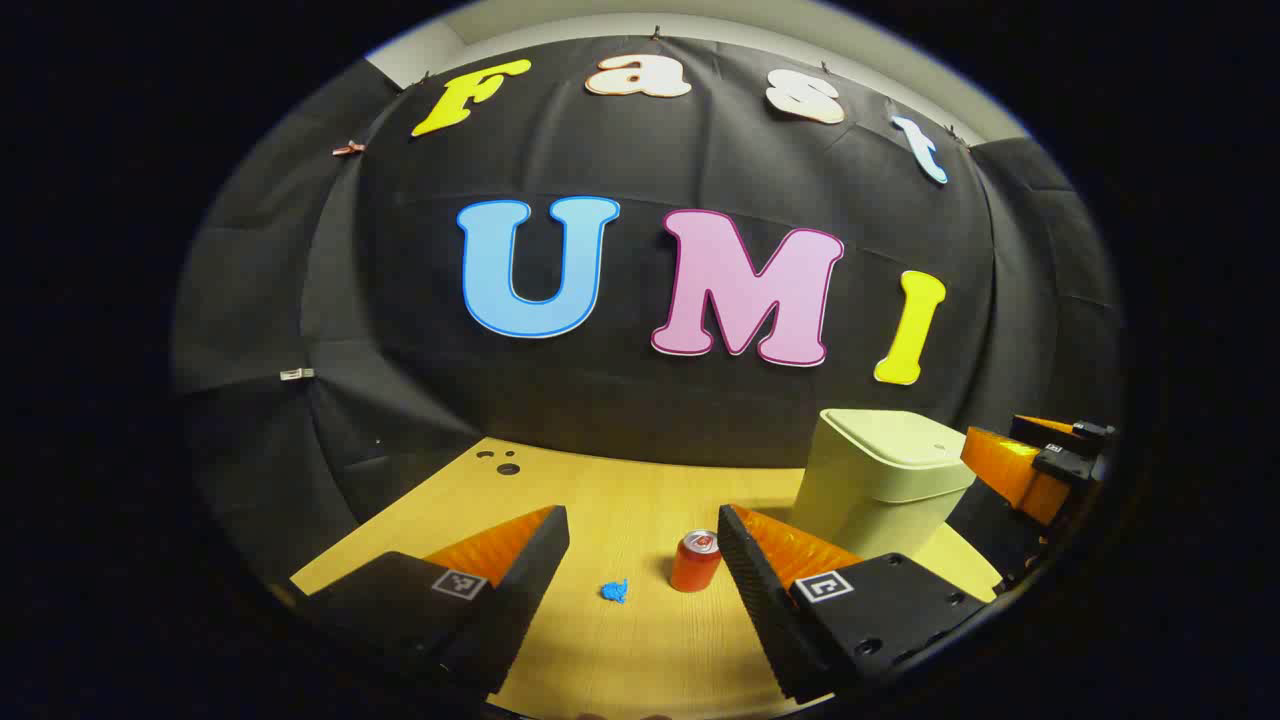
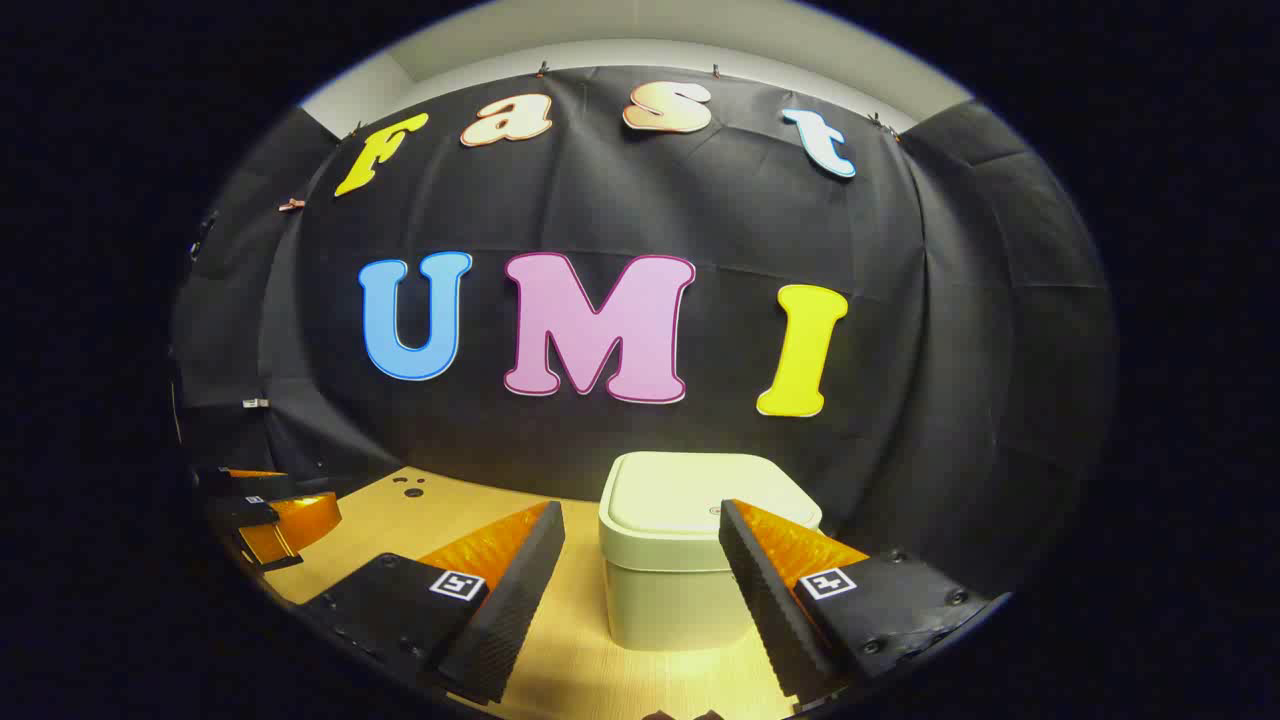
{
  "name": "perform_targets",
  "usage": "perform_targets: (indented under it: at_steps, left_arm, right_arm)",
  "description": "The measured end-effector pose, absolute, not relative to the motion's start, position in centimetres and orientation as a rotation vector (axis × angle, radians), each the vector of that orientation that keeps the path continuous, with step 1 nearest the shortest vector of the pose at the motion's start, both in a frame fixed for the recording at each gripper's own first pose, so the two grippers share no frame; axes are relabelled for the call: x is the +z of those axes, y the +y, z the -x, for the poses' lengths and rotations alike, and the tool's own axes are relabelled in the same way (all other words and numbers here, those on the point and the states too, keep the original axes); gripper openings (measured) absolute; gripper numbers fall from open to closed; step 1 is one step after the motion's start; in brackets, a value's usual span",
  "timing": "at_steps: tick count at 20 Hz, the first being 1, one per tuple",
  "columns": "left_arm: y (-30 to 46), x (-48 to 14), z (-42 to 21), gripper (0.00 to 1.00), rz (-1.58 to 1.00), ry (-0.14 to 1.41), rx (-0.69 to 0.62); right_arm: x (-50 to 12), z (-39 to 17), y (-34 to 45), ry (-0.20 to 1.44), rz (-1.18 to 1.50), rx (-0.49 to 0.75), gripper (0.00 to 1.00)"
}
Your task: Press the lid of the desktop garbage bin to open it, pick up the crumpled paper on the desktop and throw it into the bin, then pick up the pop can on the desktop and drop it into the bin, and finally close the garbage bin lid.
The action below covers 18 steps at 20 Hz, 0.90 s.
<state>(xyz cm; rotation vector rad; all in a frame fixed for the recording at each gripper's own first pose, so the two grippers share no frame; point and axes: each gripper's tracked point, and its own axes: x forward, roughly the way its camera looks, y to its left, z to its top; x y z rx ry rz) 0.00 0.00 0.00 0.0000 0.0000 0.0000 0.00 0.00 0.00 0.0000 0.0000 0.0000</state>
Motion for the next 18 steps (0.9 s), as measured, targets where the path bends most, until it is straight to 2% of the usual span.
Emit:
perform_targets:
  at_steps: [18]
  left_arm:
    - [-1.0, -2.8, -2.5, 0.96, -0.042, 0.081, -0.045]
  right_arm:
    - [-2.2, -1.0, -1.4, 0.069, 0.003, -0.018, 0.98]
